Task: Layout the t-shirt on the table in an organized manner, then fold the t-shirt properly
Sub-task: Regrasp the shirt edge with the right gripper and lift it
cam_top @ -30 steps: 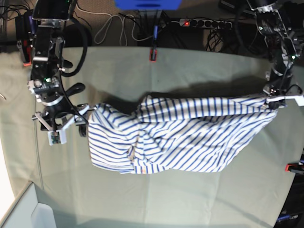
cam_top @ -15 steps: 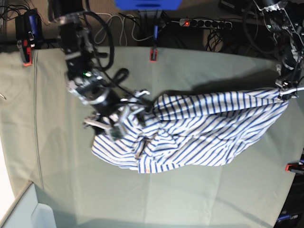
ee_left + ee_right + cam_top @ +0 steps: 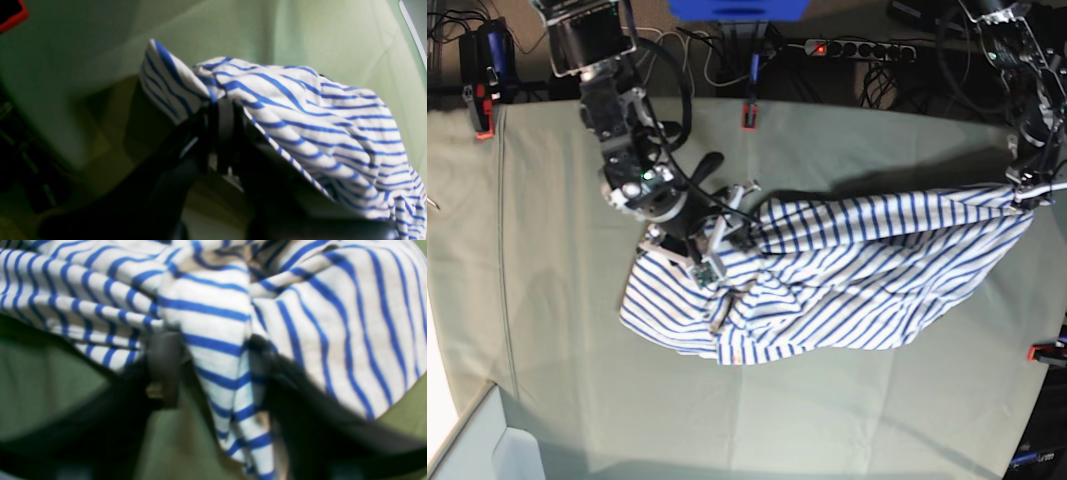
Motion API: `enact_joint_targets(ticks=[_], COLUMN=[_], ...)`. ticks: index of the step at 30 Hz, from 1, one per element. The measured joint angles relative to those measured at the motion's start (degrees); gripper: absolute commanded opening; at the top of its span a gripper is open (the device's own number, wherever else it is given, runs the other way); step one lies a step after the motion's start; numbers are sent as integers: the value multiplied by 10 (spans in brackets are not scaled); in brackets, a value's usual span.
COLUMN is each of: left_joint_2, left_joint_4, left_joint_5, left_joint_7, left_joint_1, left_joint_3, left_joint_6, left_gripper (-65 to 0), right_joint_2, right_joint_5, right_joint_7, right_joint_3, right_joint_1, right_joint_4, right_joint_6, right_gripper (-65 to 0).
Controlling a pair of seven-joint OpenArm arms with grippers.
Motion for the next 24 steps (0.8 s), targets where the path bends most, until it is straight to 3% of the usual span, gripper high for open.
enact_joint_targets(ticks=[2, 8, 18, 24], left_joint_2=[-2, -21, -28, -25], left_joint_4=[0, 7, 95, 114], left_joint_5=[0, 1, -8, -6], left_joint_7=[0, 5, 15, 49], left_joint_1=[-7, -22, -56, -30], left_joint_3=[0, -1, 5, 23], left_joint_6=[0, 1, -11, -10], left_gripper=[-649, -649, -649, -649], right_joint_2=[12, 35, 28, 33], right_joint_5=[0, 2, 12, 11], right_joint_7=[-4, -4, -12, 1], right_joint_3=[1, 36, 135, 186], right_joint_1=[7, 17, 84, -10], right_joint_4=[9, 115, 172, 250], right_joint_6=[0, 0, 5, 6], right_gripper=[-650, -647, -647, -647])
